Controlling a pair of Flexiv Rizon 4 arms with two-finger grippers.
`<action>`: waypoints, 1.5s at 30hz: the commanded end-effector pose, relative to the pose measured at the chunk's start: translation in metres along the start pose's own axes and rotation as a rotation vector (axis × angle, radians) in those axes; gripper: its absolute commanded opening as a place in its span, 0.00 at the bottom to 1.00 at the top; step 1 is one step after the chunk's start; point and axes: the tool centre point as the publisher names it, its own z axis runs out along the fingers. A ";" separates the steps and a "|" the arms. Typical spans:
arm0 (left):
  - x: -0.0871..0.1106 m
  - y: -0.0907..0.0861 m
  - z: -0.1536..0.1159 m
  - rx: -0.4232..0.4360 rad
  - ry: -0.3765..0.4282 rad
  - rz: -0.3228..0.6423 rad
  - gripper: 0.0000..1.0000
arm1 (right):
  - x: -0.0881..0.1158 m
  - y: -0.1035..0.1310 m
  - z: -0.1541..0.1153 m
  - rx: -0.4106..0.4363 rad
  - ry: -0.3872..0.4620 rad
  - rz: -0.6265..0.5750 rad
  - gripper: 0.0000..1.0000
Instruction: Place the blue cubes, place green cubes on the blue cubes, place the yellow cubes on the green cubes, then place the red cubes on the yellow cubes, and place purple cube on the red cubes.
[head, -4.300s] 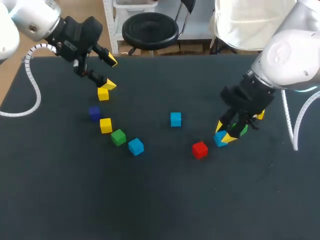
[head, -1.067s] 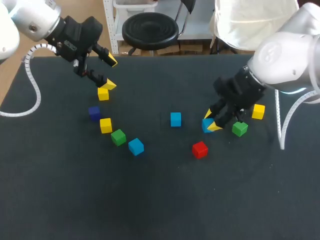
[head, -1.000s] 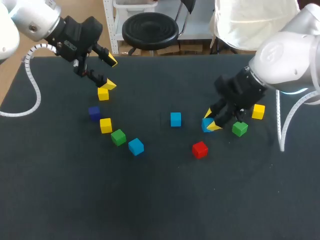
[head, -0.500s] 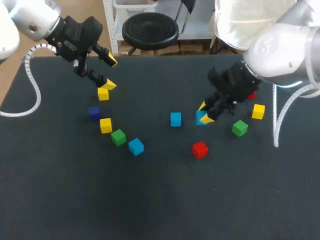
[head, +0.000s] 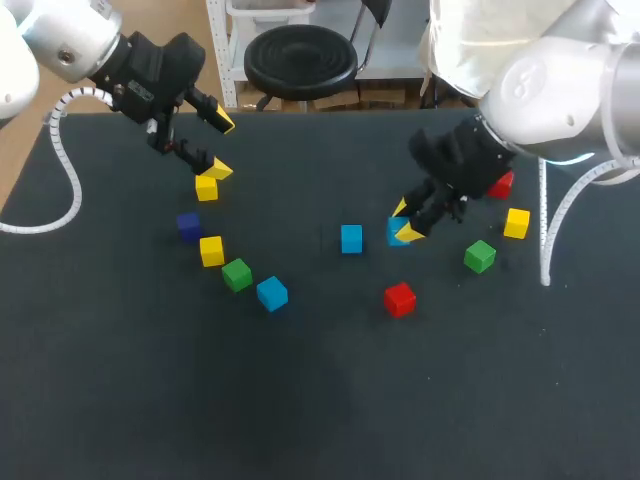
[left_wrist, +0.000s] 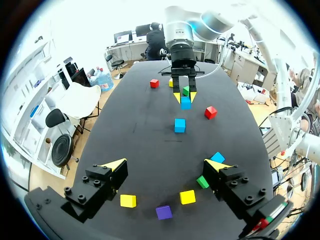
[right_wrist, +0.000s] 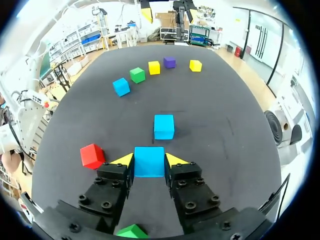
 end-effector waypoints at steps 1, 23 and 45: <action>-0.001 0.000 0.000 0.000 0.004 -0.002 1.00 | -0.003 -0.002 0.002 -0.001 -0.003 -0.007 0.00; -0.001 0.000 0.000 0.000 0.004 -0.002 1.00 | 0.000 -0.021 0.039 -0.048 -0.017 -0.003 0.00; -0.001 0.000 0.000 0.000 0.004 -0.002 1.00 | -0.004 -0.017 0.034 -0.031 0.049 0.028 0.00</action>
